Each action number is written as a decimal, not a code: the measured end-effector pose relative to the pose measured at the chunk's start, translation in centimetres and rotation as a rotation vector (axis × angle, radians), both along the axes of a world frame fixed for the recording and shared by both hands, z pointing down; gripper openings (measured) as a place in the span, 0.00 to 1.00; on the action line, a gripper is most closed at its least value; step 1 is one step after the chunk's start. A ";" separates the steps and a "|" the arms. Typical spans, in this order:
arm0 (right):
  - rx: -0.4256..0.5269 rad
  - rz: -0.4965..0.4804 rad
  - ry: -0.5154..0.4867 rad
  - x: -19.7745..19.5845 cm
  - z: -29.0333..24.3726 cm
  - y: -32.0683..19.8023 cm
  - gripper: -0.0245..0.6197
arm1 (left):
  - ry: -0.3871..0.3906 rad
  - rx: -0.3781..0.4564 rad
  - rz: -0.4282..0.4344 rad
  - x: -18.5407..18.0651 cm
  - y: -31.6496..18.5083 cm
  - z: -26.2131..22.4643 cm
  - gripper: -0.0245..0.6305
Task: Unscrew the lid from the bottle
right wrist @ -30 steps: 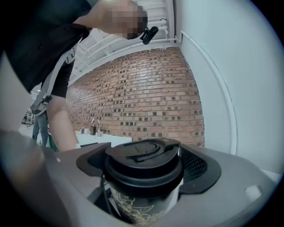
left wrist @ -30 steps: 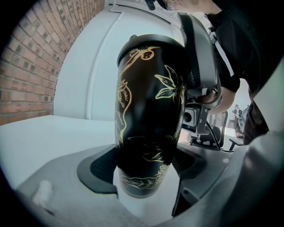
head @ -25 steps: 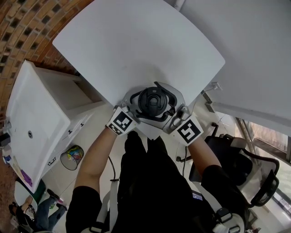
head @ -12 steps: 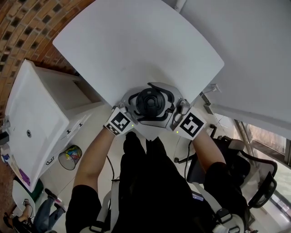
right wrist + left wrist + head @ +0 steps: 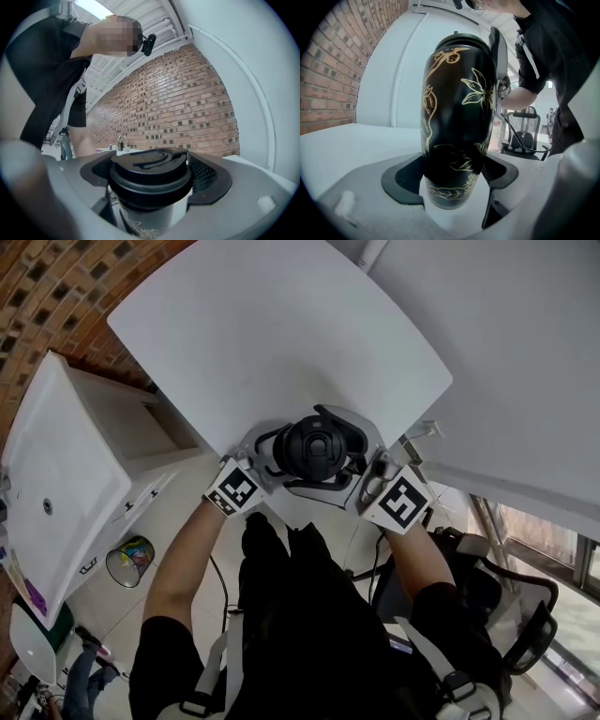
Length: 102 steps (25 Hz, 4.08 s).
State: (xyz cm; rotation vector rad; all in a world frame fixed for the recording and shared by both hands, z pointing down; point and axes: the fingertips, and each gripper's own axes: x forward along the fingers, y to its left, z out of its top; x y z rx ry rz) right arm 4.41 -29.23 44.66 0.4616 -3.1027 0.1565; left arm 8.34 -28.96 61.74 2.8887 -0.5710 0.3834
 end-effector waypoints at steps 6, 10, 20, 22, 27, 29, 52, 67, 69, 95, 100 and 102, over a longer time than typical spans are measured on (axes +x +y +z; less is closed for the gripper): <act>-0.030 0.056 -0.038 2.2 -0.9 -0.3 0.77 | -0.005 0.019 -0.065 -0.6 -0.1 -0.3 0.64; -0.029 0.071 -0.046 3.5 -1.2 -0.4 0.77 | -0.002 0.002 -0.108 -1.1 0.2 -0.4 0.64; -0.009 0.006 -0.064 2.3 -1.3 1.2 0.77 | -0.033 -0.011 -0.284 -4.9 2.6 -0.9 0.64; 0.004 -0.003 -0.063 1.7 -1.9 2.3 0.77 | -0.010 -0.023 -0.308 -5.6 3.5 -1.5 0.63; 0.026 0.020 -0.057 1.7 -3.8 5.4 0.77 | 0.065 -0.019 -0.312 -5.9 5.9 -5.2 0.63; 0.046 0.042 -0.054 1.9 -4.8 7.0 0.77 | 0.081 -0.012 -0.308 -6.1 7.3 -7.2 0.63; 0.166 0.221 -0.046 -1.8 -12.8 29.5 0.77 | 0.201 0.051 -0.326 -15.0 25.5 -20.3 0.04; 0.161 0.245 -0.058 4.5 -15.3 31.6 0.78 | 0.203 0.096 -0.310 -11.5 27.5 -24.6 0.04; 0.169 0.239 -0.057 5.2 -15.7 31.4 0.78 | 0.223 0.096 -0.323 -11.2 27.3 -25.2 0.04; 0.158 0.198 -0.069 5.8 -14.9 31.9 0.78 | 0.234 0.120 -0.315 -9.5 28.4 -25.9 0.04; 0.160 0.202 -0.073 6.0 -14.9 31.7 0.78 | 0.233 0.124 -0.311 -9.3 28.2 -26.1 0.04; 0.161 0.203 -0.078 6.0 -15.0 31.5 0.78 | 0.234 0.125 -0.309 -9.2 28.1 -26.1 0.04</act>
